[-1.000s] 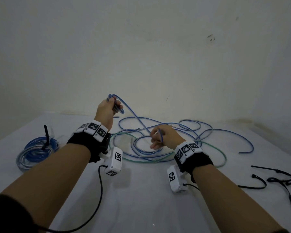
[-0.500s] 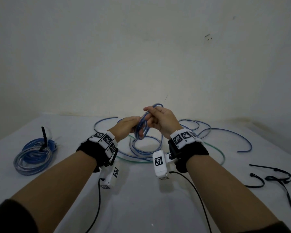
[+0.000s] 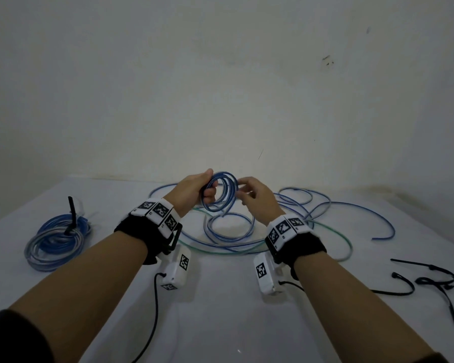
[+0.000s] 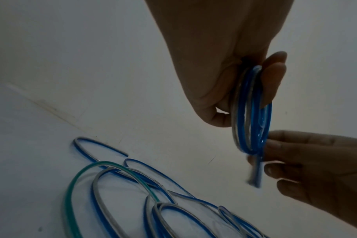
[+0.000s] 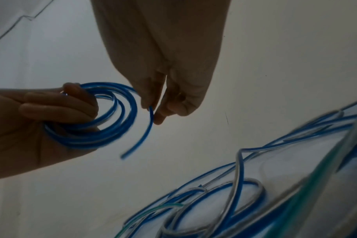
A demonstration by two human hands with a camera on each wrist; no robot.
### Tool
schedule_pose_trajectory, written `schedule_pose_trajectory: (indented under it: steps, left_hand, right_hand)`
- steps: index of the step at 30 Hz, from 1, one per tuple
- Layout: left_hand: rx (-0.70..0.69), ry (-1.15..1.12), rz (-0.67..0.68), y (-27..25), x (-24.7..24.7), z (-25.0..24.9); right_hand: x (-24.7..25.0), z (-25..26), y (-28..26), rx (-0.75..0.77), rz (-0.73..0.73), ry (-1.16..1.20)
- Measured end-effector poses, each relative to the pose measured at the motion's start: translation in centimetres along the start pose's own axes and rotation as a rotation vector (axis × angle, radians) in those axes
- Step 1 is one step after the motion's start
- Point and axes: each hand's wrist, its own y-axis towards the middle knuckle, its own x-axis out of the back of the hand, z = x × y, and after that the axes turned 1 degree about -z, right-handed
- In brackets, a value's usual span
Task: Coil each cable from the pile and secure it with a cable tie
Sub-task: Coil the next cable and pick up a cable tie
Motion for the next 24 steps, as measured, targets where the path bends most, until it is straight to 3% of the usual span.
schedule_pose_trajectory:
  steps: [6,10,15,24]
  left_hand:
    - [0.006,-0.193,0.037,-0.1,-0.2,-0.2]
    - [-0.12,-0.083,0.05,0.2,-0.2,0.6]
    - [-0.223,0.054,-0.057,0.5,-0.5,1.3]
    - [-0.234,0.128,-0.159,0.3,-1.6,2.0]
  right_hand:
    - [-0.9,0.1,-0.1,-0.161,-0.1,0.148]
    - [-1.5,1.4,-0.3,-0.342,-0.095,0.485]
    - [-1.8,2.6,-0.7,-0.442,-0.052,0.815]
    - [-2.6,3.2,-1.2,-0.552,0.026,1.062]
